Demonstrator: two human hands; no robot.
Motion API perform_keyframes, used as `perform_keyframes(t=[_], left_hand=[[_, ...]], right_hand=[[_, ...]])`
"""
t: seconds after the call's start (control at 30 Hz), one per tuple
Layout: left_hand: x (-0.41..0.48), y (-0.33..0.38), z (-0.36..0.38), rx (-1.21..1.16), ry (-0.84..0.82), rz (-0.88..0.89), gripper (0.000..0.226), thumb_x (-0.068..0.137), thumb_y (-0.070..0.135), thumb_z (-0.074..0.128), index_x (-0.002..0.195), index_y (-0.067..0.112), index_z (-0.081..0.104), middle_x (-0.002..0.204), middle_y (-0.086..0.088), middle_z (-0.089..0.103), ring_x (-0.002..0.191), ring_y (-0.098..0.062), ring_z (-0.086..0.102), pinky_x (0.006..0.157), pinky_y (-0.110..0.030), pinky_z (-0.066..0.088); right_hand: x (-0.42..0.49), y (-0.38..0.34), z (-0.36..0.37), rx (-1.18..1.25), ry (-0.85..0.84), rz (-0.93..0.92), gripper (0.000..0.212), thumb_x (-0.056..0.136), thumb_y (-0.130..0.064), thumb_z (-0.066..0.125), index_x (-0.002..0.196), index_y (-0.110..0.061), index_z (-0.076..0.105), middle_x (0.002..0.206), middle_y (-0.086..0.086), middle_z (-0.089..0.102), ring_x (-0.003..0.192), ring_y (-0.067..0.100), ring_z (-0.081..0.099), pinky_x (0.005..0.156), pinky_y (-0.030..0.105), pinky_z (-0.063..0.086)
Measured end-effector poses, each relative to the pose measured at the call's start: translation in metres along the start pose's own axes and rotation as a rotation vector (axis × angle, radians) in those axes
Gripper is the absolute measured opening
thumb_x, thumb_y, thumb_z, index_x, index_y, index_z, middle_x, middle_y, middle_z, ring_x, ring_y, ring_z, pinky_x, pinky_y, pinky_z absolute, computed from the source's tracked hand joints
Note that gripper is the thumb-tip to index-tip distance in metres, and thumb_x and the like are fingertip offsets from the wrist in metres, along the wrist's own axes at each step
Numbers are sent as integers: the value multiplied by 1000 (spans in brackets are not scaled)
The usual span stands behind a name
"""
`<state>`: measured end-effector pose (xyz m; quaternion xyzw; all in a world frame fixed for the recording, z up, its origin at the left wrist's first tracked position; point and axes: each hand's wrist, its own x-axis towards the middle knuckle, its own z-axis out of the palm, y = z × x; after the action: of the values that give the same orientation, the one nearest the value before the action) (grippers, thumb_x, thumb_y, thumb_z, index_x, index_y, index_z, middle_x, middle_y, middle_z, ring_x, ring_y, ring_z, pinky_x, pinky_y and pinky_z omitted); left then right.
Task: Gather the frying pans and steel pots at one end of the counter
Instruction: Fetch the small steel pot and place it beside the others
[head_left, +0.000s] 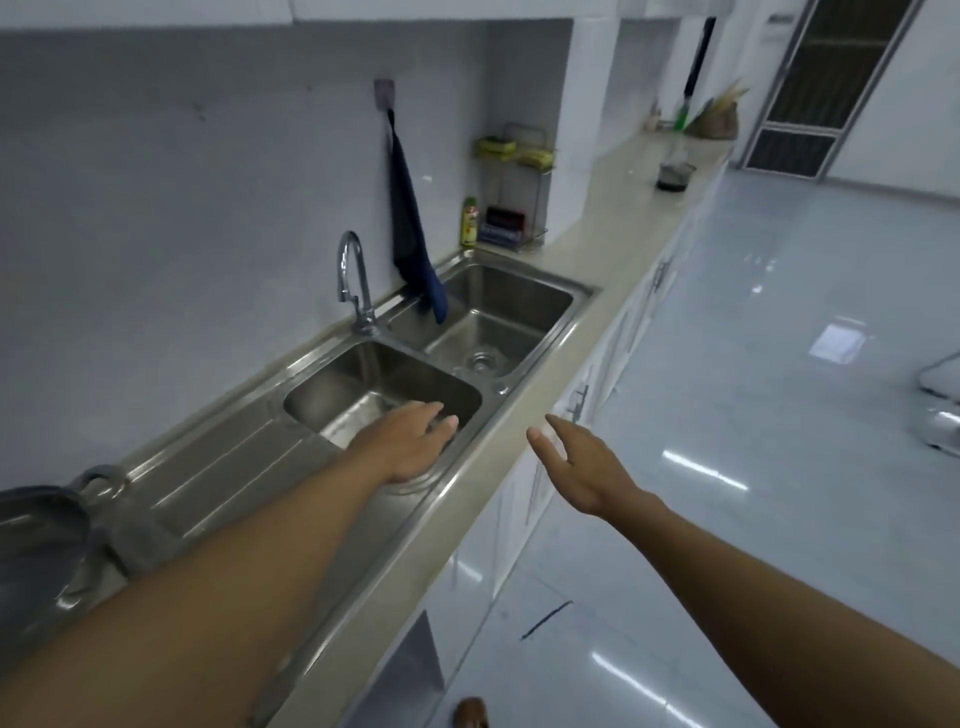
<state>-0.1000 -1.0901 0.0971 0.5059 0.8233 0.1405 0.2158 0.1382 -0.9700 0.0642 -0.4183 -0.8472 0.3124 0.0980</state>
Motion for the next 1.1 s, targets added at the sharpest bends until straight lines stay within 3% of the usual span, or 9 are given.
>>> perform_keyframes(t=[0.13, 0.3, 0.53, 0.7, 1.0, 1.1], left_hand=[[74, 32, -4, 20, -13, 98, 66, 95, 65, 30, 147, 26, 43, 156, -2, 39, 140, -24, 41, 111, -43, 35], [159, 78, -14, 29, -62, 191, 70, 97, 64, 29, 155, 26, 32, 163, -1, 29, 148, -23, 31, 118, -45, 27], [252, 129, -15, 57, -82, 283, 73, 91, 69, 23, 149, 28, 39, 157, -1, 39, 142, -24, 38, 111, -47, 33], [317, 175, -7, 65, -63, 290, 81, 83, 74, 18, 140, 25, 47, 150, -2, 46, 135, -25, 46, 103, -45, 38], [445, 276, 8, 94, -41, 258, 62, 89, 67, 21, 117, 25, 57, 135, -3, 56, 117, -26, 56, 97, -43, 45], [482, 308, 12, 86, -38, 260, 59, 92, 64, 23, 127, 28, 54, 140, -1, 54, 124, -24, 53, 96, -39, 42]], right_hand=[[41, 24, -33, 11, 61, 63, 93, 89, -81, 20, 160, -22, 30, 166, 3, 32, 153, 24, 28, 124, 48, 24], [95, 48, -72, 12, 128, 145, 93, 88, -81, 19, 159, -23, 30, 165, 2, 33, 152, 25, 30, 124, 46, 26], [159, 94, -116, 32, 193, 204, 87, 94, -78, 24, 160, -22, 30, 165, 1, 34, 152, 22, 29, 124, 44, 25], [211, 139, -150, 42, 197, 216, 95, 87, -85, 21, 160, -23, 31, 164, 0, 35, 152, 21, 30, 124, 44, 25], [314, 235, -246, 42, 171, 183, 107, 78, -92, 14, 159, -24, 32, 164, 0, 36, 151, 22, 31, 122, 43, 26], [346, 266, -275, 46, 169, 176, 102, 82, -87, 17, 159, -23, 32, 164, 1, 37, 151, 22, 32, 122, 42, 26]])
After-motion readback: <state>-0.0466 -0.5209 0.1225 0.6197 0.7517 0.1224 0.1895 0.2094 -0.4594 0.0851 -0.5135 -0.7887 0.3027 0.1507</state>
